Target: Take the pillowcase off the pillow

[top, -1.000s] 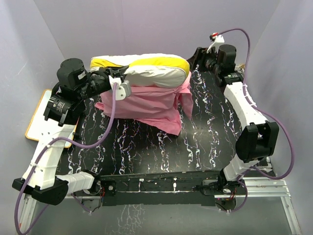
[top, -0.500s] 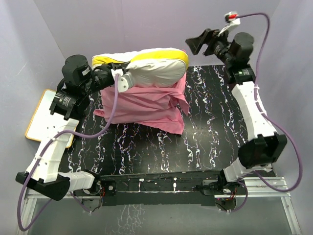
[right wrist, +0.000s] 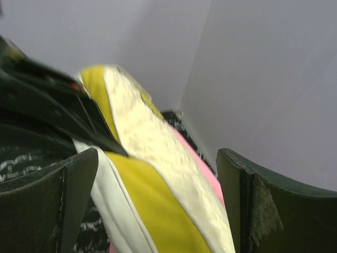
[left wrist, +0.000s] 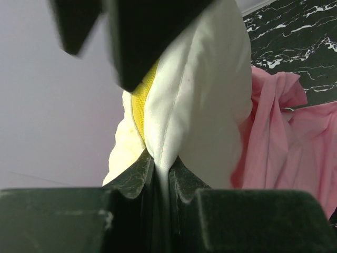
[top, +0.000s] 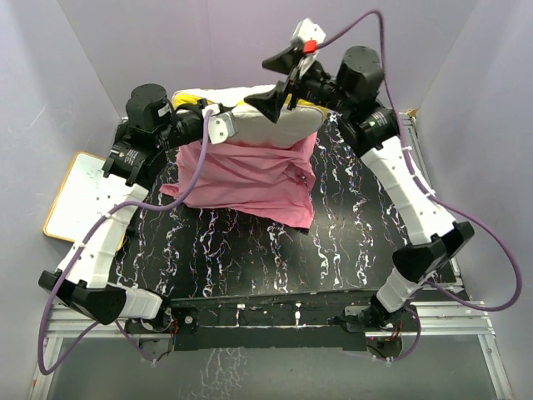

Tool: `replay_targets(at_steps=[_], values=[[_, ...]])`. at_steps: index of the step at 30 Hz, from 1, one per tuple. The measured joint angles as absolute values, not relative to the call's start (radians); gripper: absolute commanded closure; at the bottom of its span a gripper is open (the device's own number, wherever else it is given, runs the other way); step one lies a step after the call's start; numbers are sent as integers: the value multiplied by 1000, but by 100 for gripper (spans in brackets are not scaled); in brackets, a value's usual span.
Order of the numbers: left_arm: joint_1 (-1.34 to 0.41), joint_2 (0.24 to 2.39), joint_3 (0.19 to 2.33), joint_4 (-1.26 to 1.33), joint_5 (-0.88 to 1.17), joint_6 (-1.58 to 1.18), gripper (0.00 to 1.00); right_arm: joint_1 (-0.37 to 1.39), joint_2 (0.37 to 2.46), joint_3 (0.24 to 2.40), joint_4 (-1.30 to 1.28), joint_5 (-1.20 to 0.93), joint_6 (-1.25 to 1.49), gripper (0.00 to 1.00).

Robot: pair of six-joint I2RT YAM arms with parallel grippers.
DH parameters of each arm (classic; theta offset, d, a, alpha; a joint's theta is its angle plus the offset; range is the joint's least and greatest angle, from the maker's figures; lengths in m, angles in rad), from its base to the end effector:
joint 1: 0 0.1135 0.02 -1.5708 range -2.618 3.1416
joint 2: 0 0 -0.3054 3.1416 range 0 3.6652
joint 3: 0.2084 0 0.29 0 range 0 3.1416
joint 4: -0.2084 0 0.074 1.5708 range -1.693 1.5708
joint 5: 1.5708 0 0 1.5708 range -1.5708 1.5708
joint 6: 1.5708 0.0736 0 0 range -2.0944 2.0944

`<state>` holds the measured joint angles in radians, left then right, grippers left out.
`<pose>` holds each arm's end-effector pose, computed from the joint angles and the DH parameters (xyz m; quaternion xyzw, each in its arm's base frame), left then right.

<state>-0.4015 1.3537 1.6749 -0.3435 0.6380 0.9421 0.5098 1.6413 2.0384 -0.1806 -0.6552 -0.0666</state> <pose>0.2936 -0.1723 0.5553 0.5942 0.3949 -0.0388 0.6997 0.3353 0.2388 0.6116 -0.4090 0.4975 0.3589 0.6756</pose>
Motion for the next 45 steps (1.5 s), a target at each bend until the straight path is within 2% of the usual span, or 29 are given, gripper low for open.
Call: replay_targets(at_steps=[7,21,29,39,45], values=[[-408,1353,1666,-381,646,942,100,498,1694,1995,-405,-670,-271,2],[-427,1356,1664,-442,659,957,100,567,1649,1932,-494,-695,-451,2],[-449,1375,1662,-469,667,987,100,575,1576,1843,-491,-654,-485,2],[-454,1346,1600,-366,668,1023,100,587,1464,1784,-428,-654,-359,2],[-454,1346,1600,-351,672,1025,100,608,1487,1791,-469,-580,-408,2]])
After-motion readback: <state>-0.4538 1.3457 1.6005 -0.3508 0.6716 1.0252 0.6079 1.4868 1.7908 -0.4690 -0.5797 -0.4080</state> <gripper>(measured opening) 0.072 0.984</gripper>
